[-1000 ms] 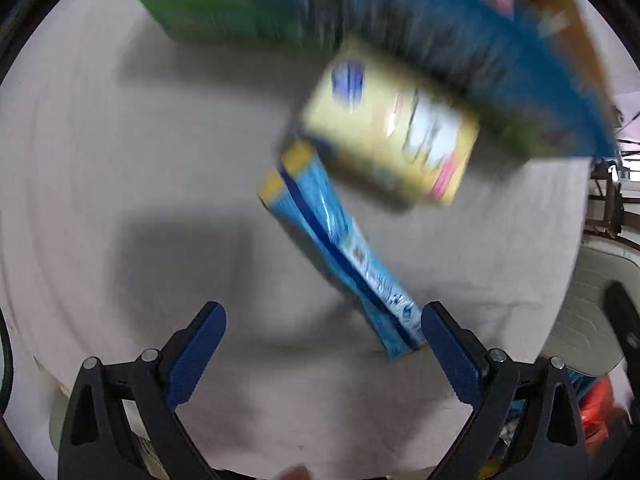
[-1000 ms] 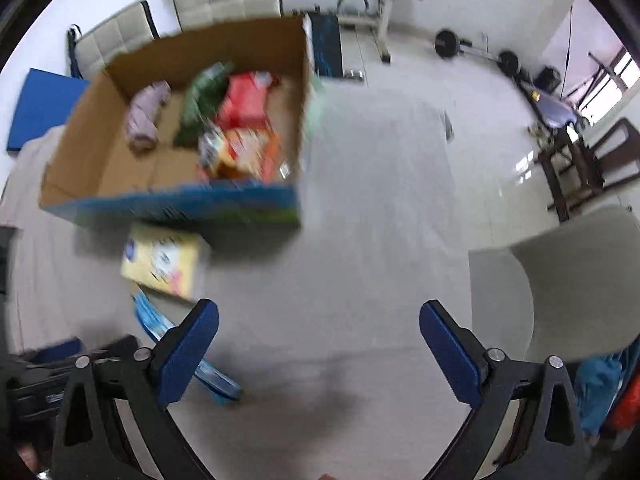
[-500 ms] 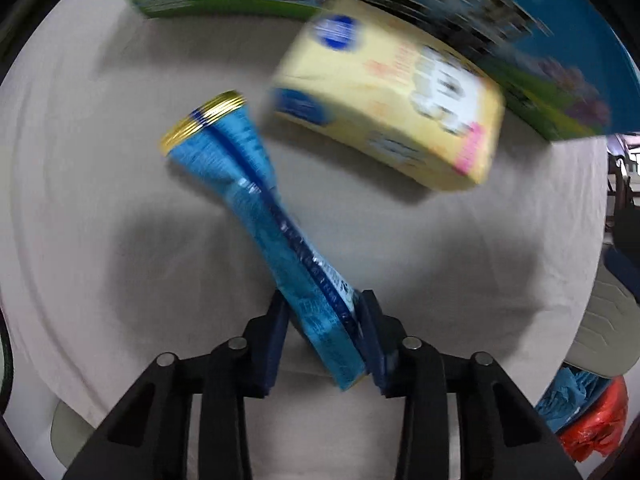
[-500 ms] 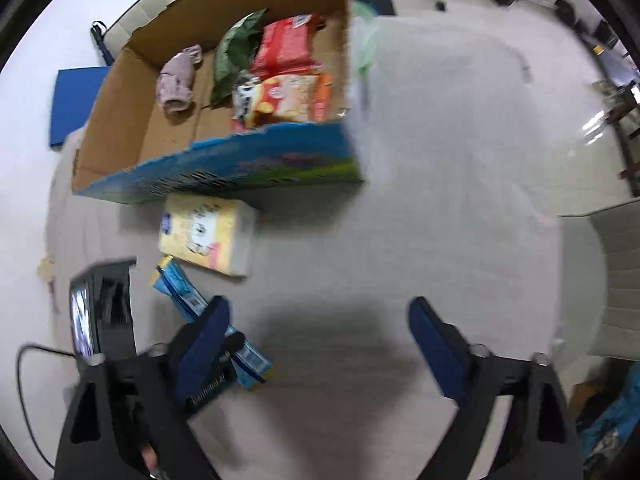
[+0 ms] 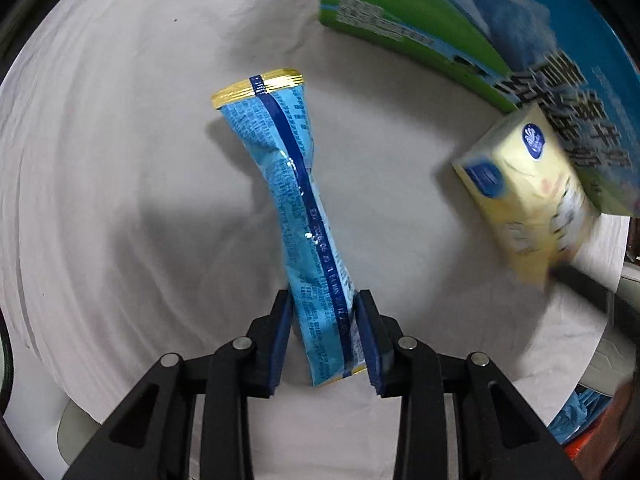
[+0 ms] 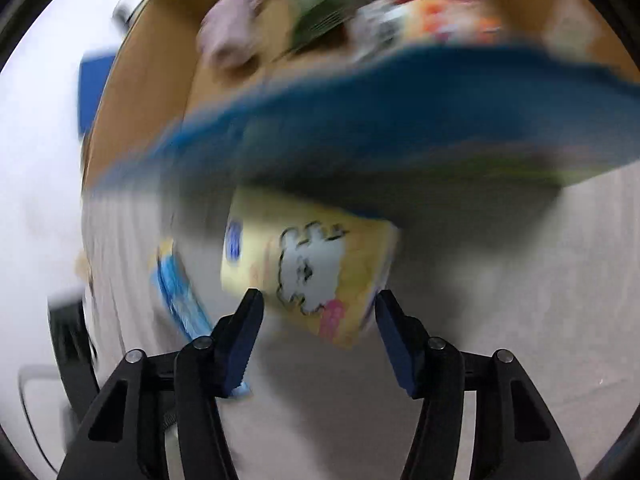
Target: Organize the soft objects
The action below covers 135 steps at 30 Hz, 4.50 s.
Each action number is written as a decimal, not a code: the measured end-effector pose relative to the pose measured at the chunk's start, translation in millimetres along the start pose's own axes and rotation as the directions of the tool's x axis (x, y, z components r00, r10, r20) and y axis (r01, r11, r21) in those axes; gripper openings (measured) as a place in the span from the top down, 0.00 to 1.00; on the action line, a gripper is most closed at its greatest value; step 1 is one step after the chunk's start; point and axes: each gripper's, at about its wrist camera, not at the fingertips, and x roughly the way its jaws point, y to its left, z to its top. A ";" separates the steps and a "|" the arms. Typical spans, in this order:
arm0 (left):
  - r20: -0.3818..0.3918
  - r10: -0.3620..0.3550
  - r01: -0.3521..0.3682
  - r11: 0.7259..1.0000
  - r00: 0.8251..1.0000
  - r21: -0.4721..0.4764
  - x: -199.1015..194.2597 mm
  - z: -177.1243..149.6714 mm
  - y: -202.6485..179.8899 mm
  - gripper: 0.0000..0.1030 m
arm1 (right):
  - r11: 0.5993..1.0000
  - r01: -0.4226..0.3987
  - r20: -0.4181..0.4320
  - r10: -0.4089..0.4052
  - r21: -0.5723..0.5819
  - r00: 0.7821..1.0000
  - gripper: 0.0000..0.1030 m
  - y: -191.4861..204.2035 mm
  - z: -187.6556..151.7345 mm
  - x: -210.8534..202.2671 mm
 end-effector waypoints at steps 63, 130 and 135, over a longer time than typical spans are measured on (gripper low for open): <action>0.150 -0.310 0.270 0.933 0.939 0.240 -163.3 -20.1 -9.2 0.85 | 0.965 0.255 0.136 -0.260 0.053 0.956 0.36 71.3 -72.3 -96.4; 0.334 -0.027 -0.032 0.985 0.942 0.169 -163.4 150.4 -35.2 0.05 | 0.882 0.455 0.201 -0.472 0.124 0.858 0.00 25.3 126.7 -87.2; 0.369 -0.023 -0.048 0.982 0.929 0.182 -179.8 135.9 -41.3 0.04 | 0.889 0.434 0.217 -0.457 0.148 0.863 0.00 25.7 118.3 -110.3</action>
